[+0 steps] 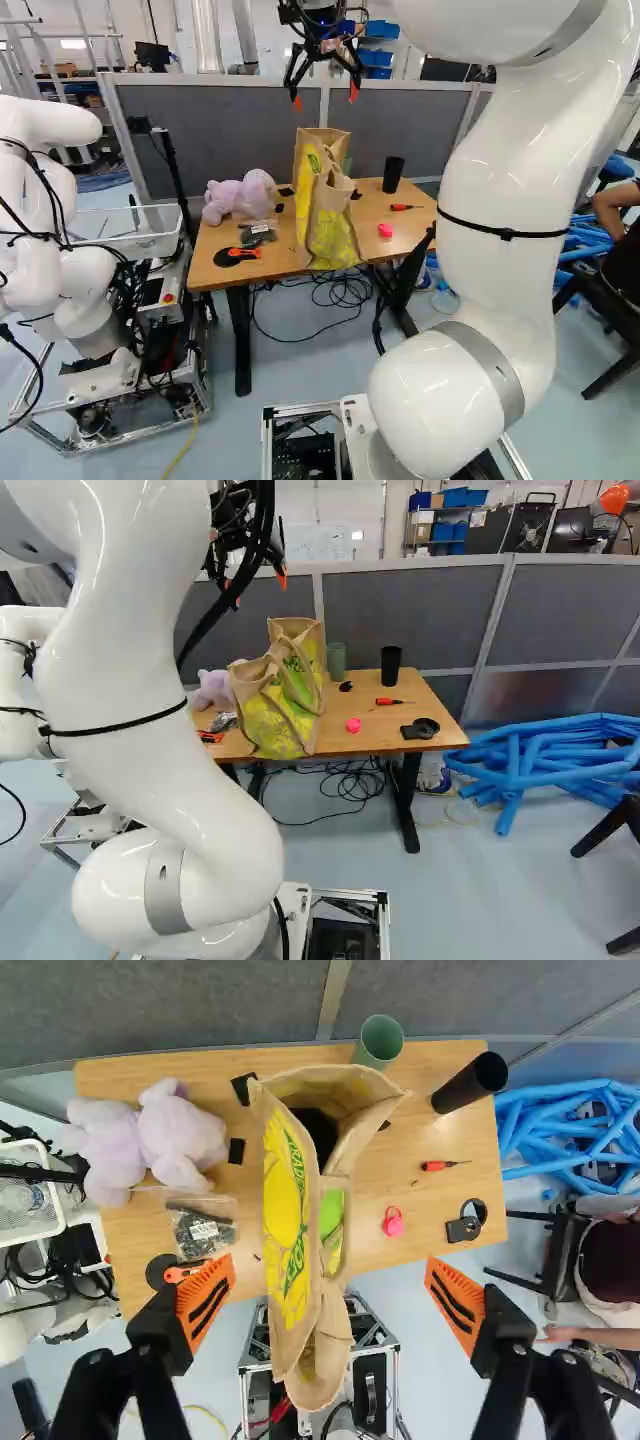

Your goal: Pick up the bag on the ground and place it on the table

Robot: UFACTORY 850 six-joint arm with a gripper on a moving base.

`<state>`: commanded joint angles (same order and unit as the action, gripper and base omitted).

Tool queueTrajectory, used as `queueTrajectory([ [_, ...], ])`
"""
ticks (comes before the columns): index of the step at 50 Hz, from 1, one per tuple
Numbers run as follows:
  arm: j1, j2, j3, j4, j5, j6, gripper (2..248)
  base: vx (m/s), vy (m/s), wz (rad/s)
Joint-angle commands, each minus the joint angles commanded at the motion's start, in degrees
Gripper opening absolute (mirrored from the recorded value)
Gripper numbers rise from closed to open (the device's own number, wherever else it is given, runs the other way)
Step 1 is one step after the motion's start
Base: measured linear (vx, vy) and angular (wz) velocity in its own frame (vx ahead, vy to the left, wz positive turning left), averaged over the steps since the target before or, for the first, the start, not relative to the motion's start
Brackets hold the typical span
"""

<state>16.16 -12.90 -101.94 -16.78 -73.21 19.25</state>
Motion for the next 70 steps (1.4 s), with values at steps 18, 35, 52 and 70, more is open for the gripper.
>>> queueTrajectory([
  [18, 0.0, 0.2, -0.3, 0.0, 0.0, 0.0, 247, 0.000, 0.000, 0.000],
  [35, 0.0, 0.2, -0.3, 0.0, 0.0, 0.0, 247, 0.000, 0.000, 0.000],
  [52, 0.0, 0.2, -0.3, 0.0, 0.0, 0.0, 247, 0.000, 0.000, 0.000],
  [70, 0.0, 0.2, -0.3, 0.0, 0.0, 0.0, 247, 0.000, 0.000, 0.000],
])
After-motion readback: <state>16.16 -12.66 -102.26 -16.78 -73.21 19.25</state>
